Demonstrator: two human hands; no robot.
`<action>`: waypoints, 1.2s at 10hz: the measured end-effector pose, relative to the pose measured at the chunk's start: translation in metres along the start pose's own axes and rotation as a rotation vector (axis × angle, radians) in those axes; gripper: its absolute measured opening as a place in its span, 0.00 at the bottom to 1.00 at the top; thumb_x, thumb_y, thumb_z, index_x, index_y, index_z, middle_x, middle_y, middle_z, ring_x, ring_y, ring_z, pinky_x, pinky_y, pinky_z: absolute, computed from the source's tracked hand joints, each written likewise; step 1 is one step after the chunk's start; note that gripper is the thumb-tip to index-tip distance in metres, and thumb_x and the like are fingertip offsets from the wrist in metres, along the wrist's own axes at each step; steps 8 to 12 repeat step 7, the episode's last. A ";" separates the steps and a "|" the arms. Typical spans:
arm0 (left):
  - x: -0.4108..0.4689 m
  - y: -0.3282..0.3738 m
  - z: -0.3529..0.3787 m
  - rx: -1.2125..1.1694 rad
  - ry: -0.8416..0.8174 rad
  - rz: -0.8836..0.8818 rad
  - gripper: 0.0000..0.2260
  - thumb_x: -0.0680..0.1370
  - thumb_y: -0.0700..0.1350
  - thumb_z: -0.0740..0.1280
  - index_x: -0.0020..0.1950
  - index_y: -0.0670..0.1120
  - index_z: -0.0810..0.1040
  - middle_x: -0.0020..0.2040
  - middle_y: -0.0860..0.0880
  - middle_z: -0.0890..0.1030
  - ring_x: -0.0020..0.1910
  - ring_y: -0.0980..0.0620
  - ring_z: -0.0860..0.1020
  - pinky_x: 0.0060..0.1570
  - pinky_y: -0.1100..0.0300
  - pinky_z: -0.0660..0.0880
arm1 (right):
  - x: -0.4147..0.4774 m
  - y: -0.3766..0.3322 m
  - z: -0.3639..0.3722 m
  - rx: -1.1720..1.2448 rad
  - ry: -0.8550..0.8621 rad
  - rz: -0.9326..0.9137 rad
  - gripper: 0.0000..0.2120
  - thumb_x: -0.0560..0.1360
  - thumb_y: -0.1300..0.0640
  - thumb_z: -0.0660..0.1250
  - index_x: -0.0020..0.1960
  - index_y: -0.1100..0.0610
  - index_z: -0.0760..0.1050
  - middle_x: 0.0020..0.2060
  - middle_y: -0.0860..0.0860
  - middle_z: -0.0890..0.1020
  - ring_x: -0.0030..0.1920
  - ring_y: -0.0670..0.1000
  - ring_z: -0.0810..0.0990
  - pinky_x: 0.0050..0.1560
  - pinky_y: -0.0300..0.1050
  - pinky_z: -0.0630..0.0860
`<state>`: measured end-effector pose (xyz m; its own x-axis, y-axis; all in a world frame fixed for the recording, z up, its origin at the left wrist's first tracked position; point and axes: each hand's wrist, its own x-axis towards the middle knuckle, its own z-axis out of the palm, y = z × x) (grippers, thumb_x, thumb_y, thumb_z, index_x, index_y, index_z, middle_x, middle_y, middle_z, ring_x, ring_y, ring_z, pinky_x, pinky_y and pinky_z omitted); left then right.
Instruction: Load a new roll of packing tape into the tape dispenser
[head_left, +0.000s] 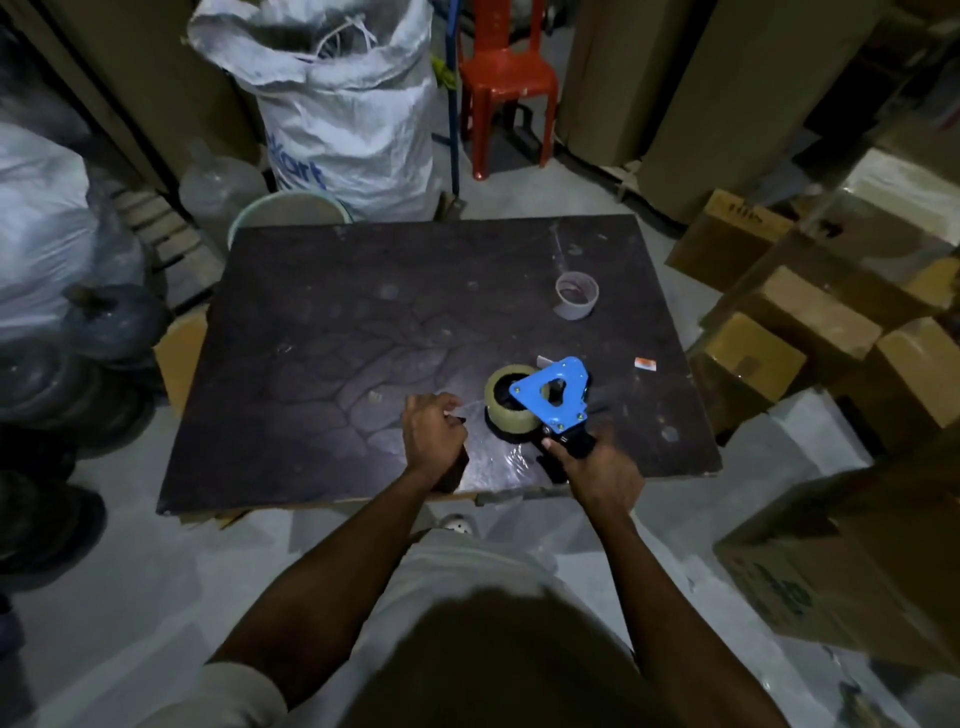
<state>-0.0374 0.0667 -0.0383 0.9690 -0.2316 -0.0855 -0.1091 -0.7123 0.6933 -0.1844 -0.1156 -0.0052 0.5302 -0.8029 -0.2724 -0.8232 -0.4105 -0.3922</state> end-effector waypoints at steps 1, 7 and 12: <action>0.021 -0.003 -0.007 0.042 -0.014 0.035 0.18 0.67 0.37 0.65 0.53 0.47 0.84 0.51 0.47 0.84 0.57 0.43 0.73 0.58 0.47 0.74 | 0.008 -0.015 0.012 -0.026 -0.040 -0.026 0.39 0.69 0.24 0.71 0.61 0.57 0.76 0.55 0.61 0.86 0.58 0.65 0.84 0.53 0.54 0.79; 0.005 0.008 -0.003 0.259 -0.051 0.098 0.37 0.62 0.41 0.65 0.73 0.41 0.70 0.67 0.39 0.73 0.68 0.36 0.67 0.69 0.43 0.61 | 0.022 -0.030 0.056 -0.087 0.018 -0.274 0.33 0.77 0.30 0.66 0.62 0.59 0.76 0.58 0.59 0.79 0.61 0.62 0.78 0.56 0.60 0.74; 0.005 0.008 -0.003 0.259 -0.051 0.098 0.37 0.62 0.41 0.65 0.73 0.41 0.70 0.67 0.39 0.73 0.68 0.36 0.67 0.69 0.43 0.61 | 0.022 -0.030 0.056 -0.087 0.018 -0.274 0.33 0.77 0.30 0.66 0.62 0.59 0.76 0.58 0.59 0.79 0.61 0.62 0.78 0.56 0.60 0.74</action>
